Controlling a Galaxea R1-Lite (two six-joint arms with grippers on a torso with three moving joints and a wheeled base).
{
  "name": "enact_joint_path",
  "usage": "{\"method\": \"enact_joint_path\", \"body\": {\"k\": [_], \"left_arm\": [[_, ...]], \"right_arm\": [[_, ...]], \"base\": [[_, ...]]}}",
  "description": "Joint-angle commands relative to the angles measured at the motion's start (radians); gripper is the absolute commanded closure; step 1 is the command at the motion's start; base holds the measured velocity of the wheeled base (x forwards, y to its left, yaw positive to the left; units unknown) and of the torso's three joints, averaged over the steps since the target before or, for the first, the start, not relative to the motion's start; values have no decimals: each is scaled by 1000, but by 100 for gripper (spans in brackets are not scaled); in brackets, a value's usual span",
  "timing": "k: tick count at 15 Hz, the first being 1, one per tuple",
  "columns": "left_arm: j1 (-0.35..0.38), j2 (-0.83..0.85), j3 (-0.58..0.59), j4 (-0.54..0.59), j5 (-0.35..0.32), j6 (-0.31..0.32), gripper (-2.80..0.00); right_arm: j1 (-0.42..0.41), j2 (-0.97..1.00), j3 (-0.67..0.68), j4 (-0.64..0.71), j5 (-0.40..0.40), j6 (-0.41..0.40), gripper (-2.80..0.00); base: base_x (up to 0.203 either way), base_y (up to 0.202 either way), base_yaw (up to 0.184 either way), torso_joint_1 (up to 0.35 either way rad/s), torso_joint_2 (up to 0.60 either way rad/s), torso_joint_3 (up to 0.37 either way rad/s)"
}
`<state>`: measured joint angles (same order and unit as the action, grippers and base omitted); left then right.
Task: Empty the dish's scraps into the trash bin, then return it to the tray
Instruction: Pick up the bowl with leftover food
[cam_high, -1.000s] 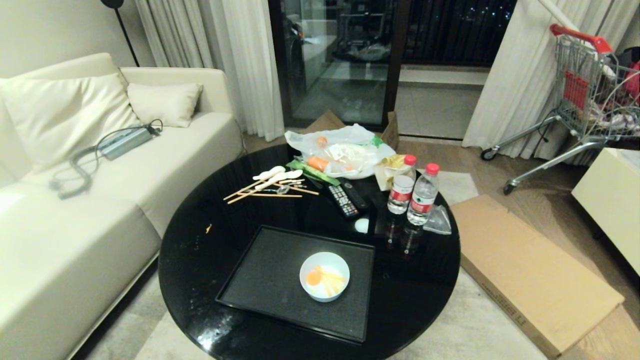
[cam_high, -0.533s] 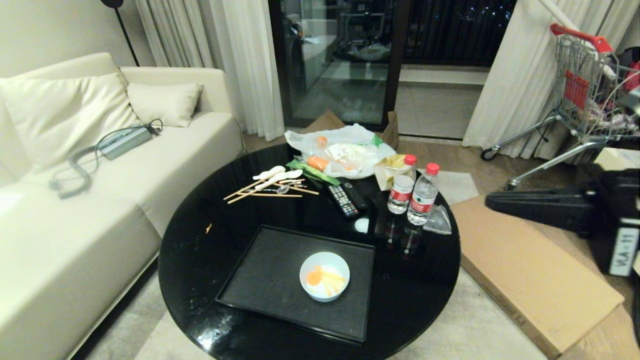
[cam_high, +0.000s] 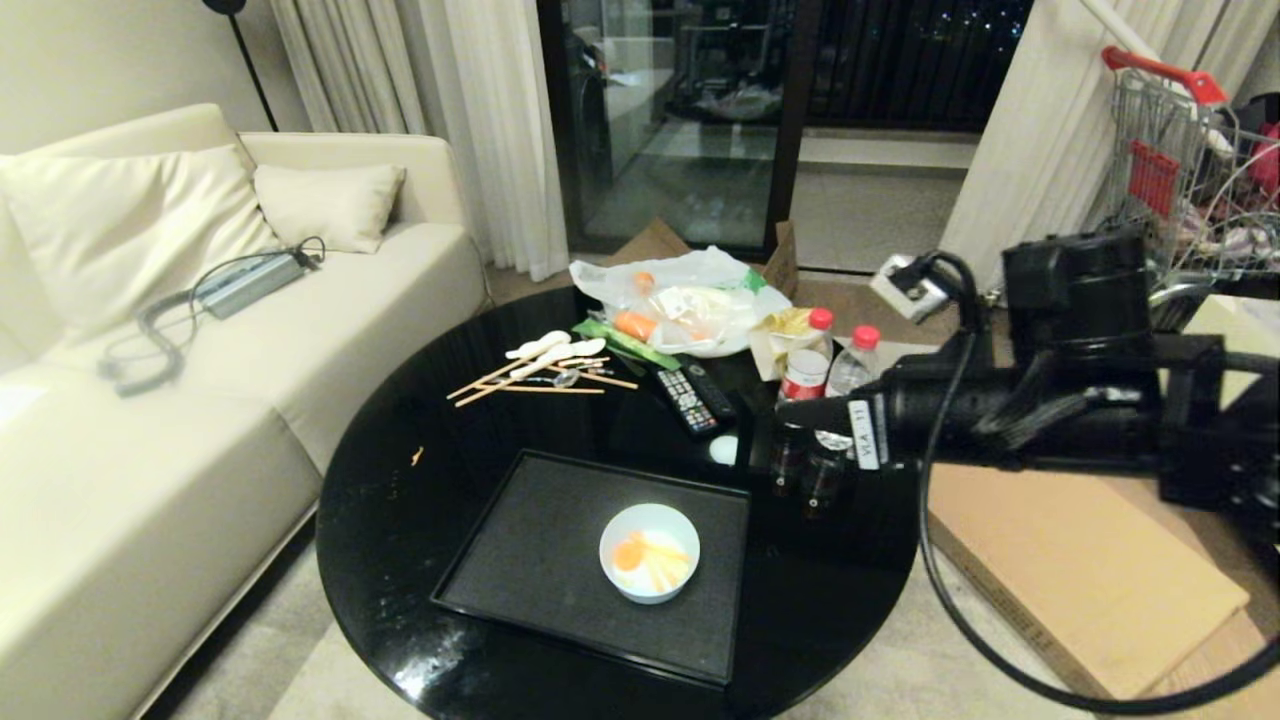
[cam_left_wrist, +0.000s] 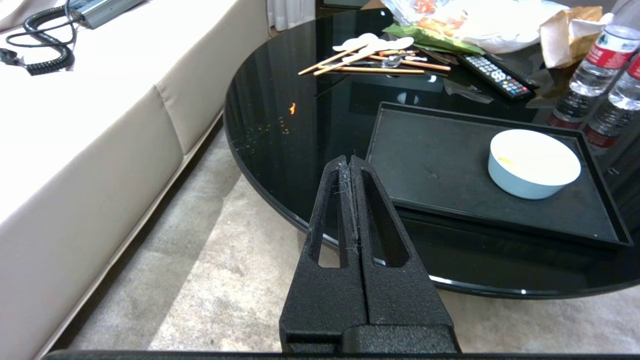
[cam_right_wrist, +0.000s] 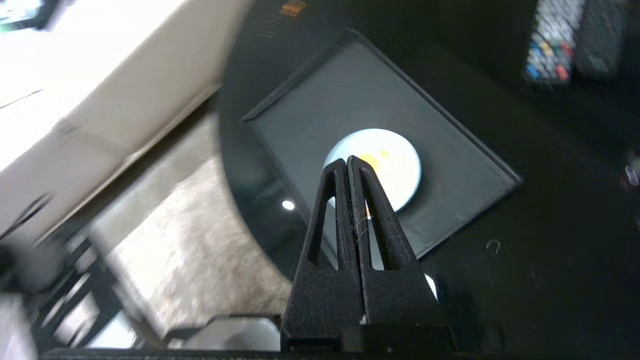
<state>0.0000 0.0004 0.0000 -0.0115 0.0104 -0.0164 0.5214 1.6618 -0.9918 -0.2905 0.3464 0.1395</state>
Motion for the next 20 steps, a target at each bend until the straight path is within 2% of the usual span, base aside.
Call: {"method": "enact_joint_path", "body": {"k": [1,4,7,9,11,18,19,20], "left_arm": [[0,0,0,-1,0,0,0],[0,0,0,-1,0,0,0],[0,0,0,-1,0,0,0],[0,0,0,-1,0,0,0],[0,0,0,-1,0,0,0],[0,0,0,-1,0,0,0],[0,0,0,-1,0,0,0],[0,0,0,-1,0,0,0]], "right_arm": [[61,152,-84,4,-126,37,0],[97,270,-184,32,-258,57,0],[104,318,-269,197,-318,55,0],[104,359,-340,348,-390,31,0],[112,409,-391,413,-465,9,0],[173,486,-469,495,-475,-3,0],[181,487,-466,498,-472,-2,-280],[188,490,-464,498,-472,-1,-280]], "base": [[0,0,0,0,0,0],[0,0,0,0,0,0],[0,0,0,0,0,0],[0,0,0,0,0,0],[0,0,0,0,0,0],[0,0,0,0,0,0],[0,0,0,0,0,0],[0,0,0,0,0,0]]}}
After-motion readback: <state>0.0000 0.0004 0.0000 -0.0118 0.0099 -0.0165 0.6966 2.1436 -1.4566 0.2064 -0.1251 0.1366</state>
